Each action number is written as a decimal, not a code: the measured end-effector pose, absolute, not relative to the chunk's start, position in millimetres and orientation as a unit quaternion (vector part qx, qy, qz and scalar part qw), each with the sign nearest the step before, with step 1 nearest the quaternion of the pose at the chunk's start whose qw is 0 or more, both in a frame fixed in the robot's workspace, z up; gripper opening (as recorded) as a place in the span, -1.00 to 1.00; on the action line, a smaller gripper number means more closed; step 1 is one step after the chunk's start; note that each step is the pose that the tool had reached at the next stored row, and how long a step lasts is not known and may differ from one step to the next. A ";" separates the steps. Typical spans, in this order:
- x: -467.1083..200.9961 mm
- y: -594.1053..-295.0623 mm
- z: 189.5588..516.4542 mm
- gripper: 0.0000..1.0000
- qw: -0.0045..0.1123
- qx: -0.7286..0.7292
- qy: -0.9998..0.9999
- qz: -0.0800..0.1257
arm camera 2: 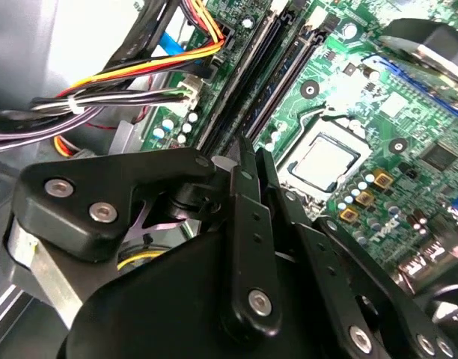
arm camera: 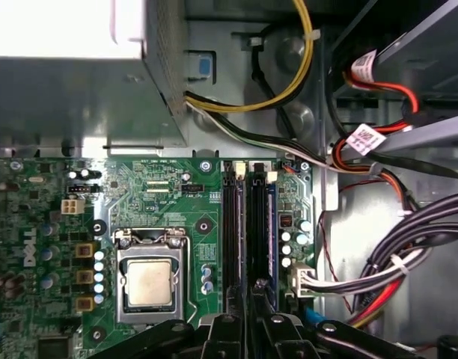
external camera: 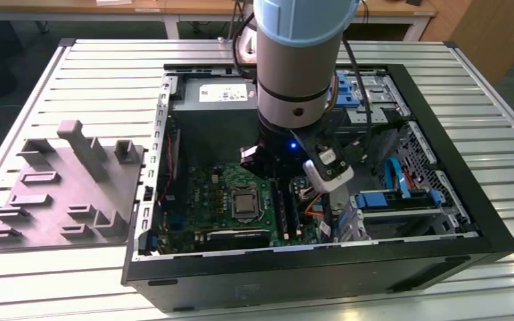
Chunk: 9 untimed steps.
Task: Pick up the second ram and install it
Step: 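Insert the second ram into the second slot, then press down the second ram until it locks into place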
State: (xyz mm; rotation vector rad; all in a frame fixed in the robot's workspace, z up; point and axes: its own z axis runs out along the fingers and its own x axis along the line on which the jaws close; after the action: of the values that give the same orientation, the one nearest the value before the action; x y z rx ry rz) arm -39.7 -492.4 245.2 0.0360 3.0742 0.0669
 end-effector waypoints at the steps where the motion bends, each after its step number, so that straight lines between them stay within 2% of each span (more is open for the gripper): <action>1: -39.7 -492.4 246.7 -0.62 0.033 0.012 0.999 0.022; 9: -39.7 -492.5 248.0 -0.62 0.033 0.012 0.999 0.021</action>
State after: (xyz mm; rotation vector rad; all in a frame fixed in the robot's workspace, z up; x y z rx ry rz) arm -39.7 -492.5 248.0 0.0359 3.0742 0.0658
